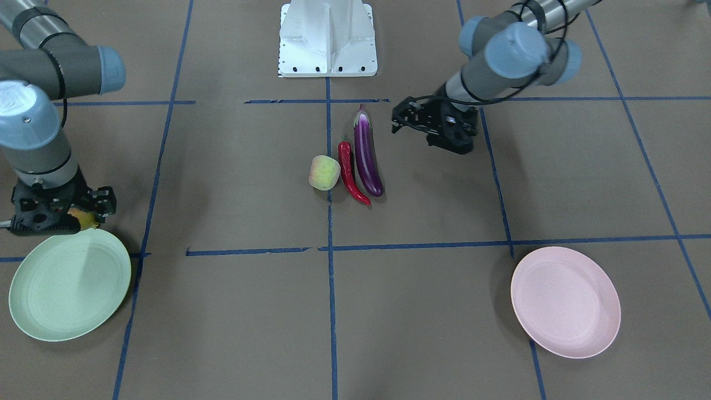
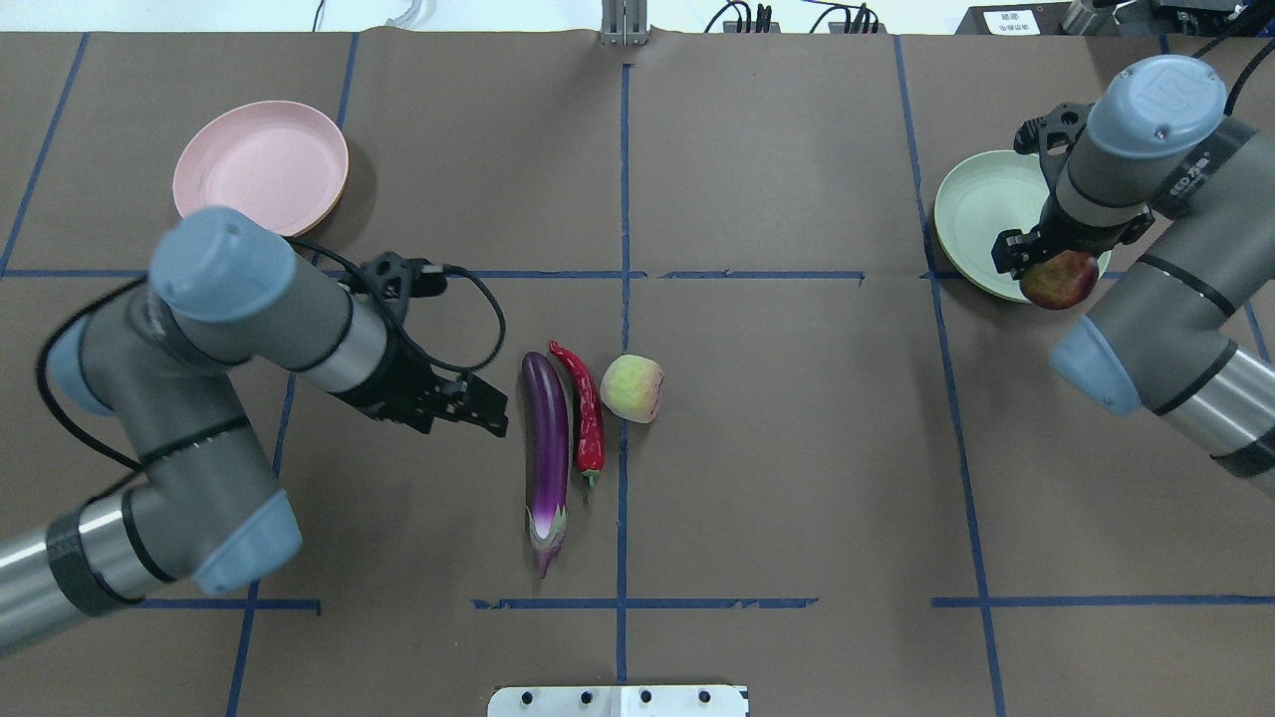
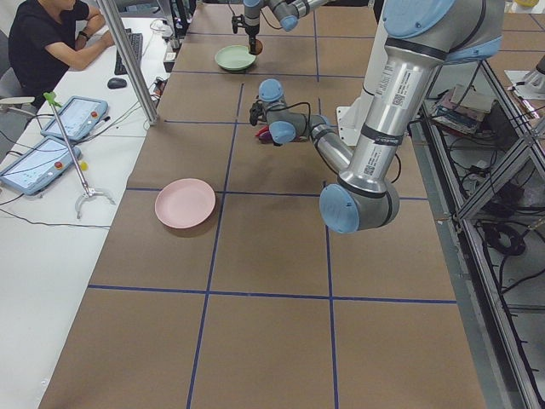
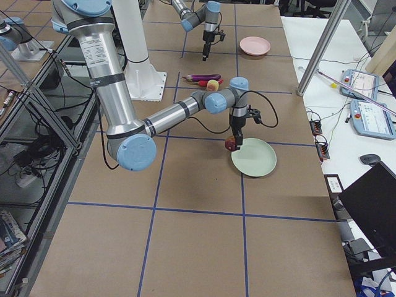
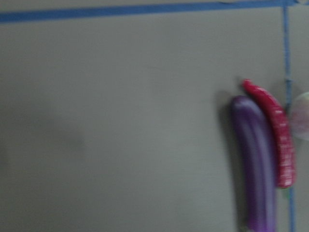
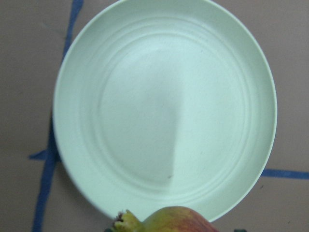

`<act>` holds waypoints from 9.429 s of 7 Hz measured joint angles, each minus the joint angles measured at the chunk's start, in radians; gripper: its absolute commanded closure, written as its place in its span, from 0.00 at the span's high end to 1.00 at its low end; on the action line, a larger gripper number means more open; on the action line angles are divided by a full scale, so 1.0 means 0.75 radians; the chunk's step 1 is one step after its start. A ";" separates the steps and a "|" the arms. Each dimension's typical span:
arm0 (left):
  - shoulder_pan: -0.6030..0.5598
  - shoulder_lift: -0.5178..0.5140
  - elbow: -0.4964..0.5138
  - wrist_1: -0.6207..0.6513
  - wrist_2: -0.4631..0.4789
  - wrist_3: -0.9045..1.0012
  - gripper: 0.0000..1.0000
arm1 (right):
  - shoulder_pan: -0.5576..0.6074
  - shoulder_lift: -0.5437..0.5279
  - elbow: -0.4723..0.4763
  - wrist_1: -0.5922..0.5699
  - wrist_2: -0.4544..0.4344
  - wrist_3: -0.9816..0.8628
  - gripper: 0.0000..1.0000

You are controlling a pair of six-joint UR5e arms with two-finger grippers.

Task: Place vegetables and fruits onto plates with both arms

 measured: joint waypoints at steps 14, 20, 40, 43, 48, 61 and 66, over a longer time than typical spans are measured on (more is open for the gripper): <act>-0.223 0.022 -0.051 0.257 0.462 0.121 0.02 | -0.567 0.132 0.323 0.222 -0.030 1.199 1.00; -0.400 0.063 0.156 0.237 0.437 0.454 0.02 | -0.693 0.474 0.034 0.220 -0.142 1.582 1.00; 0.039 -0.365 0.343 0.189 0.285 -0.205 0.99 | 0.077 0.183 -0.370 0.366 -0.046 0.396 1.00; 0.164 -0.389 0.342 0.228 0.352 -0.206 0.17 | 0.105 0.193 -0.359 0.371 -0.043 0.363 1.00; 0.042 -0.343 0.201 0.224 0.342 -0.204 0.00 | 0.166 0.059 -0.045 0.291 0.154 0.370 1.00; -0.804 0.157 0.499 -0.010 -0.044 1.170 1.00 | 0.385 -0.560 0.529 0.257 0.476 0.230 1.00; -1.240 0.342 0.260 0.461 -0.217 1.773 1.00 | 0.803 -0.661 0.421 -0.160 0.552 -0.784 1.00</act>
